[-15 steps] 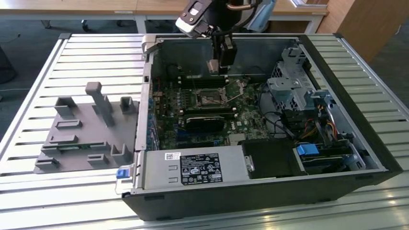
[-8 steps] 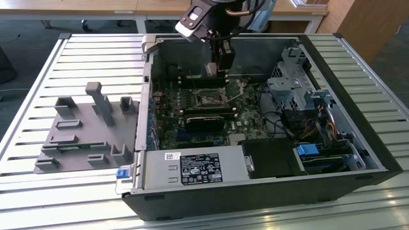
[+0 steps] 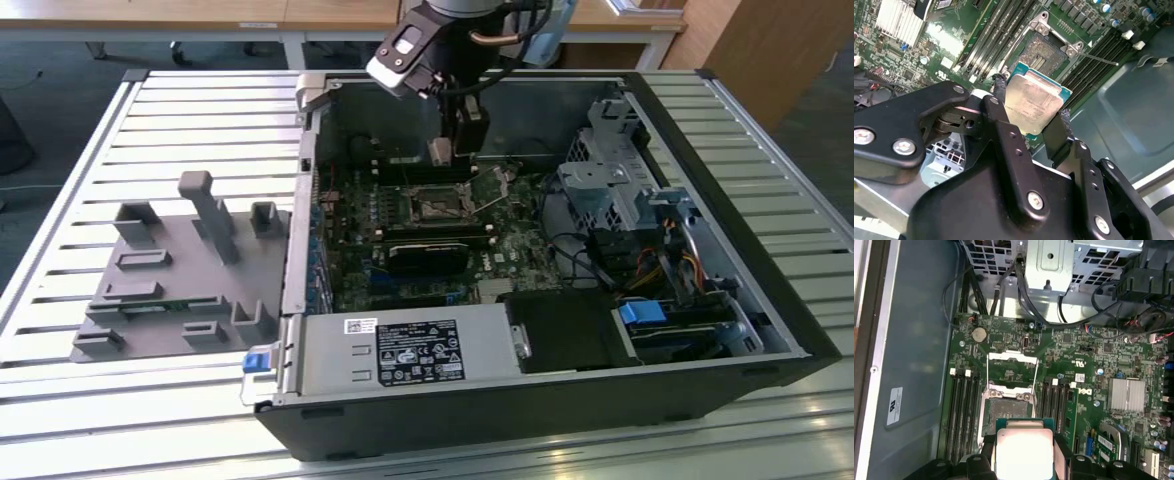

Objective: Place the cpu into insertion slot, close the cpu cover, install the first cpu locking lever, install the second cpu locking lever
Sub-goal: 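Place the cpu into insertion slot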

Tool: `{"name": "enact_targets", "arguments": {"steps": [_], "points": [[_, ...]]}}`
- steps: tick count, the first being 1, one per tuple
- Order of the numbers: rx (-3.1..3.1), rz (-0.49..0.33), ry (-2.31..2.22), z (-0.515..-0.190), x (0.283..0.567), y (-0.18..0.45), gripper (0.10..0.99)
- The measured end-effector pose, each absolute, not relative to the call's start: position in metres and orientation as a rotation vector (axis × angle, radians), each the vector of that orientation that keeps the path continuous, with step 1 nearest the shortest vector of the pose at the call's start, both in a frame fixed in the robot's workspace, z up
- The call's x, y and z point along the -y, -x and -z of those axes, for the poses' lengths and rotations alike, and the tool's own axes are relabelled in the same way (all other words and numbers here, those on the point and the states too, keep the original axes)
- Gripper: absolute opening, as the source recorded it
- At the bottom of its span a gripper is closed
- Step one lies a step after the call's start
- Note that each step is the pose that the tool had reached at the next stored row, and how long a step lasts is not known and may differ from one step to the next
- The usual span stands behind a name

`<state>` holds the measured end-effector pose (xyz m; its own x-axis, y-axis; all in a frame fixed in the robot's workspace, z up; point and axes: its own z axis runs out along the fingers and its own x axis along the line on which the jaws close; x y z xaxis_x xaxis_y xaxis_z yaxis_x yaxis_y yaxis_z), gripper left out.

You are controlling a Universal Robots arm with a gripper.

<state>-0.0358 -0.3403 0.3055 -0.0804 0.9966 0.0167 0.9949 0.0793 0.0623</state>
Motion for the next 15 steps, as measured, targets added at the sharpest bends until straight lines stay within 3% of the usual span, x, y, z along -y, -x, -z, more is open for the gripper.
{"name": "enact_targets", "arguments": {"steps": [15], "points": [[-2.224, -0.089, -2.171, -0.2945, 0.3375, 0.0359, 0.541]]}}
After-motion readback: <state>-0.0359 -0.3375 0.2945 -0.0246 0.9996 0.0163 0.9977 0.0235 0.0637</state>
